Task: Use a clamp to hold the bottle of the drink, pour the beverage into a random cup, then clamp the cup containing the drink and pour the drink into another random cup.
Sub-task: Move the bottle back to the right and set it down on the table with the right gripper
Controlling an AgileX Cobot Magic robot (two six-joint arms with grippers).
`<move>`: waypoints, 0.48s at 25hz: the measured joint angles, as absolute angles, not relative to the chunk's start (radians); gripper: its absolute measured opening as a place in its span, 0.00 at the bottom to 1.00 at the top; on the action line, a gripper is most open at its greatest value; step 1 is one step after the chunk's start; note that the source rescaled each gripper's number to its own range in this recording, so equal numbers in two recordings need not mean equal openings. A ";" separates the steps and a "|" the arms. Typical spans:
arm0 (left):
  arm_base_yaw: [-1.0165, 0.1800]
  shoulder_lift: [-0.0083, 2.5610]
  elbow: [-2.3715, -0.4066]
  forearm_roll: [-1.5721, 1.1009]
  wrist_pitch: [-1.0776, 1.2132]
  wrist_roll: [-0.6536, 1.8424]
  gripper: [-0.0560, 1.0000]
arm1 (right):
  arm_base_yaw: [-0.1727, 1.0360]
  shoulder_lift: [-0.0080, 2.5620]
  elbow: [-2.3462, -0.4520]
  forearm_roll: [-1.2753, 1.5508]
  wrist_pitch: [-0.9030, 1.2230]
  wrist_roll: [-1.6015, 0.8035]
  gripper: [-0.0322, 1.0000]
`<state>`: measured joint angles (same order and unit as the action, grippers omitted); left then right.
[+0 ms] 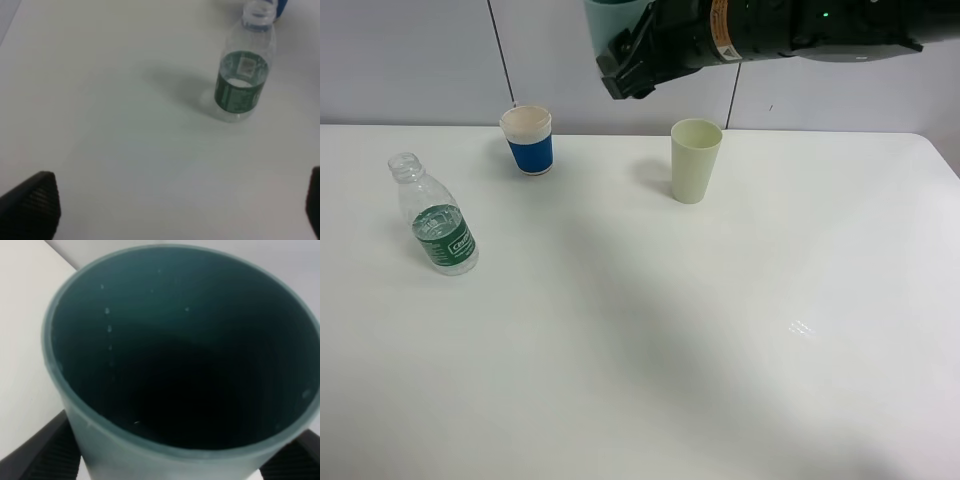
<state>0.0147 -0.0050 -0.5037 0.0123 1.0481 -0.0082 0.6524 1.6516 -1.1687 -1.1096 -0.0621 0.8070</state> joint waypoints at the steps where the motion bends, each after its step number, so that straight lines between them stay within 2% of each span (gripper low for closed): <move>1: 0.015 -0.005 -0.504 0.012 1.048 -0.008 1.00 | 0.657 1.652 -1.162 -1.041 -0.090 0.751 0.05; 8: 0.015 -0.005 -0.504 0.012 1.048 -0.008 1.00 | 0.664 1.652 -1.027 -0.462 -0.277 0.155 0.05; 12: 0.015 -0.005 -0.504 0.012 1.048 -0.008 1.00 | 0.664 1.670 -0.941 -0.302 -0.388 0.046 0.05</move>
